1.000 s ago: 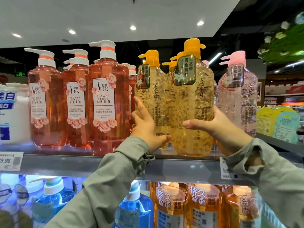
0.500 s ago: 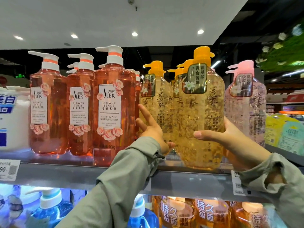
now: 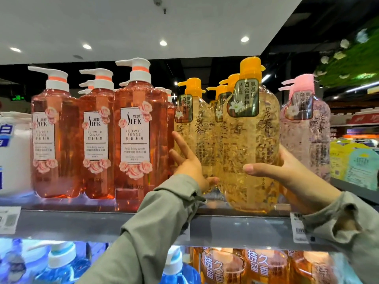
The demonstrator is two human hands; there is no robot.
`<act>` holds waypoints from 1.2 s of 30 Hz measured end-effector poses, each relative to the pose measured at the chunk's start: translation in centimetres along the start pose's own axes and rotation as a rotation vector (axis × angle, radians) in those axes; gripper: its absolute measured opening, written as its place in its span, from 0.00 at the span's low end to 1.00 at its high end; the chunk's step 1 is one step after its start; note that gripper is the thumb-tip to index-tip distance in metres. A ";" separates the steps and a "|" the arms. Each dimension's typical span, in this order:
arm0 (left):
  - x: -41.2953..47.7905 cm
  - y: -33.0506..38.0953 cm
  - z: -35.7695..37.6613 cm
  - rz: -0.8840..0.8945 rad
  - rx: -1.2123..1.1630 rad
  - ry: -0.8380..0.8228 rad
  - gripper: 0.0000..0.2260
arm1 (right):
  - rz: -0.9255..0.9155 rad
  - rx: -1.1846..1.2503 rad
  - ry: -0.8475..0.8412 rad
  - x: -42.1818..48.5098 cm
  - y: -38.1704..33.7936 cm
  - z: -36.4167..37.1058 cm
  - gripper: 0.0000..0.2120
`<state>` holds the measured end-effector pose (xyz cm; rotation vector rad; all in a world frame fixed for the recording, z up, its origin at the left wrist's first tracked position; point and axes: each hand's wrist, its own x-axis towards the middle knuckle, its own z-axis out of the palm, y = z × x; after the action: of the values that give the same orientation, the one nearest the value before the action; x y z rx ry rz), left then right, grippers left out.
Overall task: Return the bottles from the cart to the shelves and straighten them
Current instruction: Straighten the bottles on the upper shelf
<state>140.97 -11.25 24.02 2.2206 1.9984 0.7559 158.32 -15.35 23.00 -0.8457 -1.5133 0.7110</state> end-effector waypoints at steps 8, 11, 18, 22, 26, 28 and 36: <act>-1.7 -1.6 0.2 0.251 -0.163 0.171 0.34 | -0.161 -0.091 0.154 -1.3 0.4 0.5 0.39; -2.3 -2.3 -0.1 0.320 -0.274 0.156 0.30 | -0.201 -0.018 0.182 -1.5 0.3 0.4 0.27; -3.0 -2.8 -0.2 0.407 -0.377 0.239 0.26 | -0.252 -0.243 0.230 -1.5 0.0 0.7 0.32; -3.9 -3.5 -0.9 0.533 -0.396 0.355 0.19 | -0.249 -0.383 0.284 -1.6 -0.2 1.4 0.37; -4.6 -5.1 -1.5 0.671 -0.319 0.603 0.09 | -0.290 -0.524 0.347 -1.5 0.0 2.0 0.40; -4.4 -6.1 -1.5 0.658 -0.169 0.842 0.09 | -0.299 -0.578 0.347 -1.4 -0.3 2.5 0.40; -3.6 -8.9 -2.1 0.411 -0.123 0.899 0.35 | -0.314 -0.617 0.363 -1.1 -0.7 5.6 0.41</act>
<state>131.83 -13.81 21.47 2.4782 1.6163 2.1630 152.69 -16.46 22.34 -1.0873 -1.4940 -0.1578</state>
